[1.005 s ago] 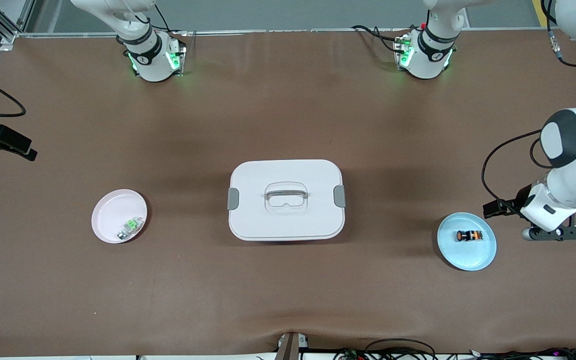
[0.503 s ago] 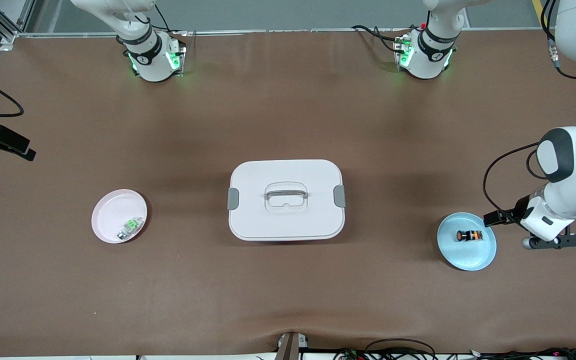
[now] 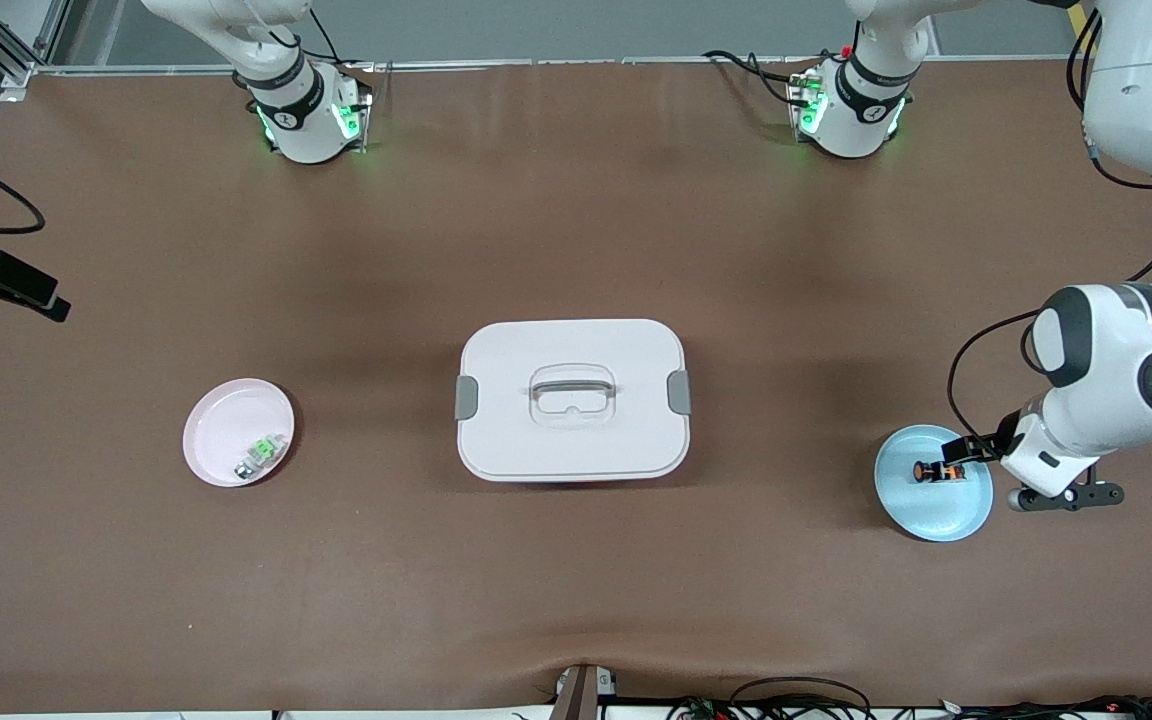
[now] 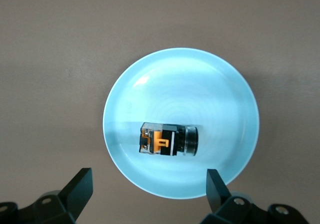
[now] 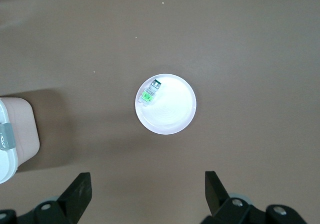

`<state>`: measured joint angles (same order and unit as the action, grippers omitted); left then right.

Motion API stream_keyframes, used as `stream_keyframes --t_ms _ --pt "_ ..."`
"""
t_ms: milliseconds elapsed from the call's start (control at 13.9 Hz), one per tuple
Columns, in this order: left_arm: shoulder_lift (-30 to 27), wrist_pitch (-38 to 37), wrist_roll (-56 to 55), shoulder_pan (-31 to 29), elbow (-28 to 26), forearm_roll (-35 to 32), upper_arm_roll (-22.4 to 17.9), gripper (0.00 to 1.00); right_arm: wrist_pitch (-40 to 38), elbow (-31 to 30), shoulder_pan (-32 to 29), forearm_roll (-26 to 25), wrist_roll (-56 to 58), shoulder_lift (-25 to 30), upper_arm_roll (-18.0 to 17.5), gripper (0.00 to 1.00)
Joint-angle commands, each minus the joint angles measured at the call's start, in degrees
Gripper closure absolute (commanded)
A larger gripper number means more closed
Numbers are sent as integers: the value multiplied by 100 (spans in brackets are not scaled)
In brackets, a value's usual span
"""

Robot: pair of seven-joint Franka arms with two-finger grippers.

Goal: Transfer orange switch to right arm and place
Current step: 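Lower the left gripper over the black-orange switch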

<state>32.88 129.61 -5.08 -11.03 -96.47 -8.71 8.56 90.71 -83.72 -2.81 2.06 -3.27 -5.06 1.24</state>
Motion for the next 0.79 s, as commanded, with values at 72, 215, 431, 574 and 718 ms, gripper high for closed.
stream_keyframes --t_ms 72,215,431,574,718 --pt "226 143 -142 -5 146 -149 14 0 -36 -48 -80 84 -51 93 -54 0" --pt "446 327 -143 22 242 -105 14 0 -36 -48 -80 84 -42 93 -54 0" --pt "517 416 -143 -14 243 -96 31 0 -36 -48 -89 84 -42 84 -54 0" --pt "596 459 -143 22 252 -79 31 0 -45 -48 -123 84 -51 84 -54 0" --pt "614 609 -143 22 217 -79 31 0 -45 -48 -124 84 -51 93 -54 0"
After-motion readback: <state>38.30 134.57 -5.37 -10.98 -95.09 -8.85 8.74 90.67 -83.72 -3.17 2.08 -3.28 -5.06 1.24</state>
